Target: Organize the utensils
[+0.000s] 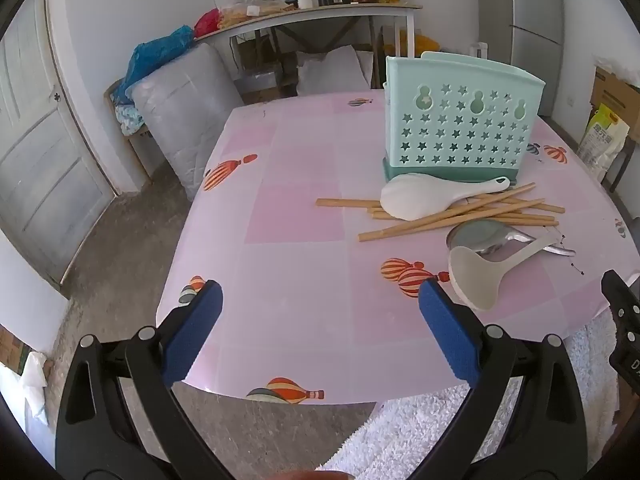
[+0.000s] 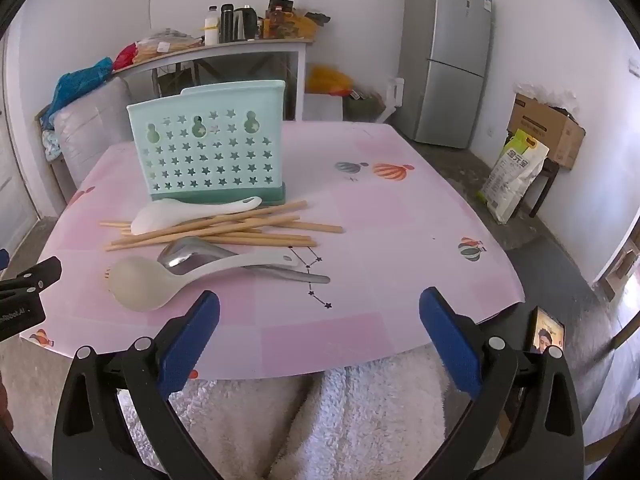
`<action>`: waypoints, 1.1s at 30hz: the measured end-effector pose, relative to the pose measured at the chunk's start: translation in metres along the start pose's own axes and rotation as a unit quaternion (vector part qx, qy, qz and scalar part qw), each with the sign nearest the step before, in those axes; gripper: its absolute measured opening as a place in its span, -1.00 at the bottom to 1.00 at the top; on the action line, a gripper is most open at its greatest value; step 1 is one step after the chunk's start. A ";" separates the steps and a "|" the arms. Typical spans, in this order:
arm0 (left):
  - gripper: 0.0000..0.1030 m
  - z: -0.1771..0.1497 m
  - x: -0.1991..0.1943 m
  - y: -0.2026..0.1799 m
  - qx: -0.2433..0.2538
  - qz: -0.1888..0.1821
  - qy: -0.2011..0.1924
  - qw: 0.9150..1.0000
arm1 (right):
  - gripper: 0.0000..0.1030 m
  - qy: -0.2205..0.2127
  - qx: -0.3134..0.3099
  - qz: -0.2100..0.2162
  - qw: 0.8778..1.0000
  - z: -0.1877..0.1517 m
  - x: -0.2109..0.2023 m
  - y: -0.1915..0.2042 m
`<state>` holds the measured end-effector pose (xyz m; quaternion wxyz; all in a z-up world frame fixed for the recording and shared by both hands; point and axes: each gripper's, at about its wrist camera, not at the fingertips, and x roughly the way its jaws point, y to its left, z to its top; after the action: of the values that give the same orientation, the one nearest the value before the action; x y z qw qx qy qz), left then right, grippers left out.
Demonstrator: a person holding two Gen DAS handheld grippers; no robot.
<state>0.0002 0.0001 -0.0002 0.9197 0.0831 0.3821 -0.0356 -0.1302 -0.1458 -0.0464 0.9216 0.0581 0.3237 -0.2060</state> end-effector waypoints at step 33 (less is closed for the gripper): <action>0.83 -0.002 0.011 0.007 -0.006 0.001 0.012 1.000 | 0.89 0.005 0.003 0.011 1.000 0.008 0.002 0.001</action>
<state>0.0069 0.0070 -0.0085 0.9156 0.0779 0.3933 -0.0315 -0.1240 -0.1476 -0.0409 0.9220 0.0652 0.3272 -0.1964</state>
